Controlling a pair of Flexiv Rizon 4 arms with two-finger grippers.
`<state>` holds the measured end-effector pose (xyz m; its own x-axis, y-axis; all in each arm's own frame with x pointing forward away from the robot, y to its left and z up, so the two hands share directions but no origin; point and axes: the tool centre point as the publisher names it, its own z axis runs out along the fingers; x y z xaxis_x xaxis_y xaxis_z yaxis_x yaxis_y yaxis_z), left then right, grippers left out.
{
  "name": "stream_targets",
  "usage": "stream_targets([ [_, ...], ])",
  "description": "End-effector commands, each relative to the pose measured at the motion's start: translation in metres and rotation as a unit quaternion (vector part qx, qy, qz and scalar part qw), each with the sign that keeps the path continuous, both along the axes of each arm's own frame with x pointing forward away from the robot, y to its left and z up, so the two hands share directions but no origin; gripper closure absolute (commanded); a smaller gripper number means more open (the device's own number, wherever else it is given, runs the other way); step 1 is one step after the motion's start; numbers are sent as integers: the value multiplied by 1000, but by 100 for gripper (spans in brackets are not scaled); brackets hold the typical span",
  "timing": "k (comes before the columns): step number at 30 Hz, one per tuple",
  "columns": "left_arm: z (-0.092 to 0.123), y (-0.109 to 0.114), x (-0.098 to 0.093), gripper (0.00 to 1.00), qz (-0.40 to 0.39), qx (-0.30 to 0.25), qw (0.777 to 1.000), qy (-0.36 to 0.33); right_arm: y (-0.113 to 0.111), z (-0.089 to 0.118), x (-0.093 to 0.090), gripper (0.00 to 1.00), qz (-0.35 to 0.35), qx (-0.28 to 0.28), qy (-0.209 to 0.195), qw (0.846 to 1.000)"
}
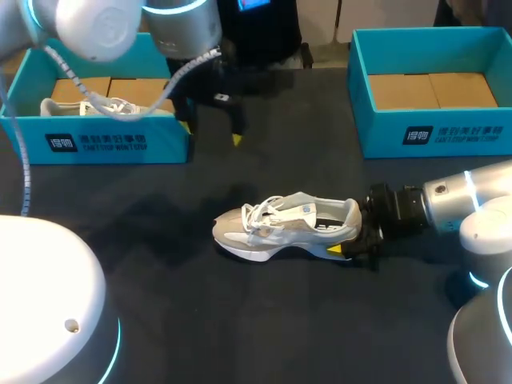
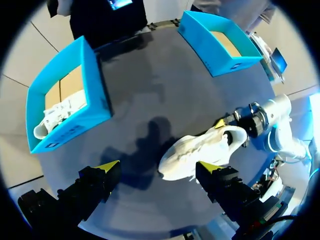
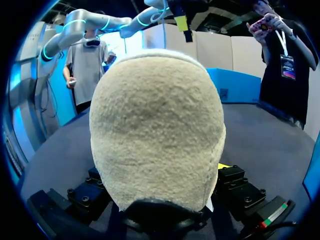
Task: Take the shoe out of the shoebox, open the shoe tongue, remove and reinsert the insole, then place the shoe into the shoebox
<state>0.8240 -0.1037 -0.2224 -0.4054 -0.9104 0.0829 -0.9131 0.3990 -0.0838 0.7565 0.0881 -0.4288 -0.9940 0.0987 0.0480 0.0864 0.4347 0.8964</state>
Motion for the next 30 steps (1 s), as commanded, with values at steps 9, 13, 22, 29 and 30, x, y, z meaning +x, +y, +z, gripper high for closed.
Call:
stream_targets([
  [9, -19, -55, -4, 0, 8, 19, 1000, 9, 4, -6, 4, 100, -1, -2, 0, 1000],
  [13, -21, -69, -6, 0, 29, 28, 999, 10, 4, -6, 4, 100, -1, -2, 0, 1000],
  [22, -24, -99, -20, 0, 53, 67, 996, 18, 4, -6, 4, 100, -1, -2, 0, 1000],
  [29, -25, -119, -28, 0, 131, 119, 984, 31, 4, -6, 4, 100, -1, -2, 0, 1000],
  [30, -26, -122, -31, 0, 140, 121, 982, 35, 4, -6, 4, 100, -1, -2, 0, 1000],
])
